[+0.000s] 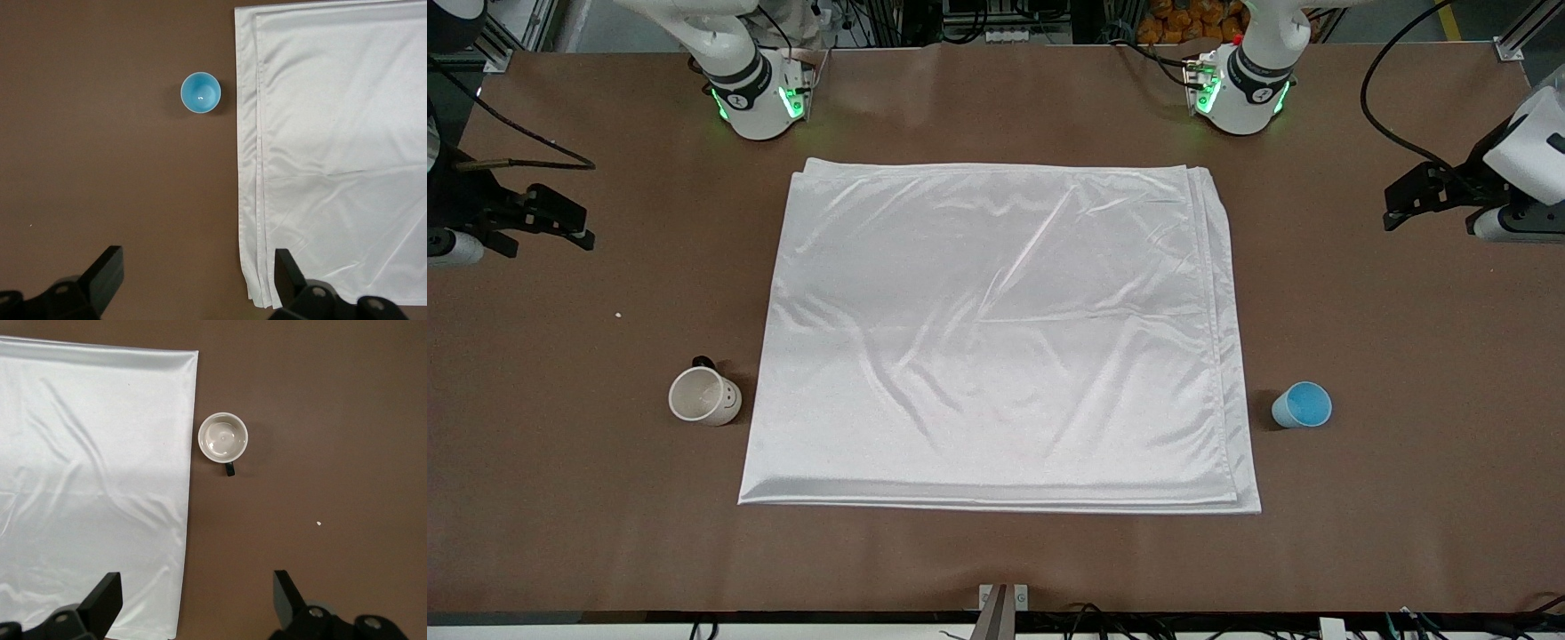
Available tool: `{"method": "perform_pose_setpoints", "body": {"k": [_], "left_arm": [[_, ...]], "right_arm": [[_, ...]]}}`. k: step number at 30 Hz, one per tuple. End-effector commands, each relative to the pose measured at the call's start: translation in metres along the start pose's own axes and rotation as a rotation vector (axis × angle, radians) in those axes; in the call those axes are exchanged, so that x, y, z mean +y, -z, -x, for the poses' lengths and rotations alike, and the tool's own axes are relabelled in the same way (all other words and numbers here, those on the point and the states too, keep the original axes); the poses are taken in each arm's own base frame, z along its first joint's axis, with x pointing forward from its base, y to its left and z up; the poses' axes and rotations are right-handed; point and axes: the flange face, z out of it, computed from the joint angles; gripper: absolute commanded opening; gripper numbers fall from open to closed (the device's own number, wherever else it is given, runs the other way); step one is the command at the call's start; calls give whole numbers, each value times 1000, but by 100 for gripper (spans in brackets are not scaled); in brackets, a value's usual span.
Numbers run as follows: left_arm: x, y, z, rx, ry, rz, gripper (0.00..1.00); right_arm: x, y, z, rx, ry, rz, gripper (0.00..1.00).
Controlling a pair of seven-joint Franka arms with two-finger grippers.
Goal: Place blue cup into white mug on cloth
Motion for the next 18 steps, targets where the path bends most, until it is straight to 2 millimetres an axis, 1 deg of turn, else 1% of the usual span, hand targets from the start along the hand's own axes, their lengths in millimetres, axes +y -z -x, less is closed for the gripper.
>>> {"method": "perform_pose_setpoints", "body": {"k": [1,8,11,13,18], "left_arm": [[-1,3,5,1,0,-16,100],[5,5,-2,9,16,-20,100],[4,-6,-12,-9,15,-24,100],[10,-10,-14,-17,3,-26,100],[9,-28,-23,-49,-5,-26,100]], "right_arm": [[-2,5,9,2,-17,-6,100],[-2,5,9,2,-17,-6,100],[-1,5,9,2,-18,-6,100],[-1,5,9,2,-18,-6,100],[1,3,9,-9,-22,-7,100]]}}
